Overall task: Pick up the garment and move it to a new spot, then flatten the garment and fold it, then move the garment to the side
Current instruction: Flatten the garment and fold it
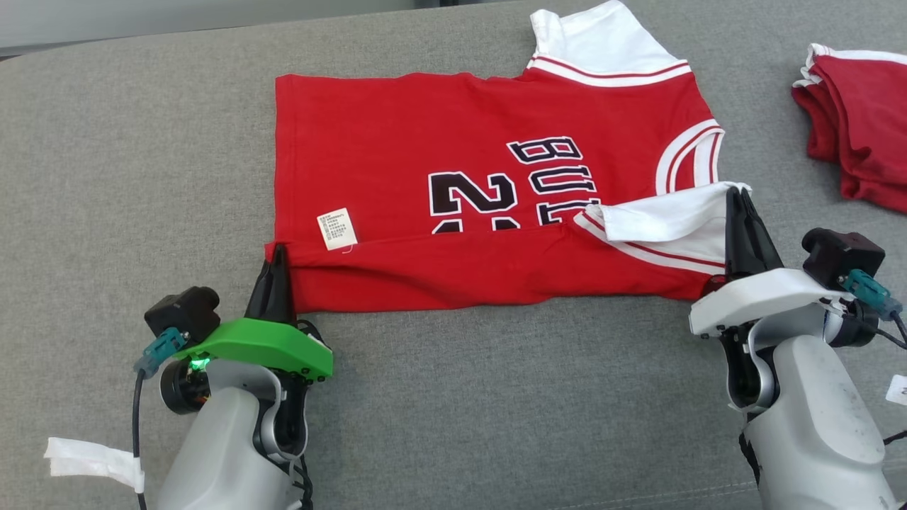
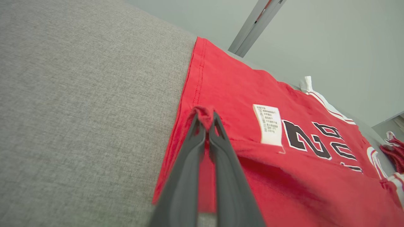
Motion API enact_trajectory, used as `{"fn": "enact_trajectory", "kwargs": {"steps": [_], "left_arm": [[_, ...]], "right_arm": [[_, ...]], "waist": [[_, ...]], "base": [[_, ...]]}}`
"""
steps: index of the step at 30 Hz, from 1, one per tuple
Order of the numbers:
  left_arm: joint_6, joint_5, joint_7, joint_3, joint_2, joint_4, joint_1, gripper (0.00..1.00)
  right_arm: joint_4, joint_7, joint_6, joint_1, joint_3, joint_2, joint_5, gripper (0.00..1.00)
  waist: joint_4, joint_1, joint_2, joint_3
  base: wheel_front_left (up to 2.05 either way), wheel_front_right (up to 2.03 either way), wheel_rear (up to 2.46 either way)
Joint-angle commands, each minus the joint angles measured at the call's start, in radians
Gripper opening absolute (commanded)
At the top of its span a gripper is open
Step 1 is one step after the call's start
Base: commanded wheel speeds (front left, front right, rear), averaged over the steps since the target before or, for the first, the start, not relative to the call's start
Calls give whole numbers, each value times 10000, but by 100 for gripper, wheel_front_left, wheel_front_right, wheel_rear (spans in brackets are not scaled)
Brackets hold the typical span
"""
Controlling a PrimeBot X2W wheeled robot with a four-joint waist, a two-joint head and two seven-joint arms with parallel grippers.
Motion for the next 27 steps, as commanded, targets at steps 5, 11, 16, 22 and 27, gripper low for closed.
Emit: {"fn": "enact_trajectory", "kwargs": {"steps": [5, 11, 16, 22, 27], "left_arm": [[9, 32, -88, -67, 29, 457, -429, 0], [-28, 170, -112, -319, 26, 623, -563, 100], [31, 269, -150, -354, 26, 332, -335, 100], [72, 145, -136, -188, 193, -286, 243, 100], [338, 171, 380, -238, 547, -817, 947, 100]], "right_arm": [[1196, -107, -13, -755, -76, -30, -228, 0], [2405, -246, -13, -1477, -339, -30, -460, 100], [2648, -394, -13, -1825, -349, -31, -506, 100], [2259, -448, -13, -1695, -353, -31, -828, 100], [1489, -429, -13, -1021, -470, -31, -1273, 100]], "waist": [[79, 1, 0, 27], [127, 1, 0, -21], [147, 1, 0, -139], [158, 1, 0, -354], [159, 1, 0, -651]], "base": [[0, 0, 0], [0, 0, 0], [0, 0, 0], [0, 0, 0], [0, 0, 0]]}}
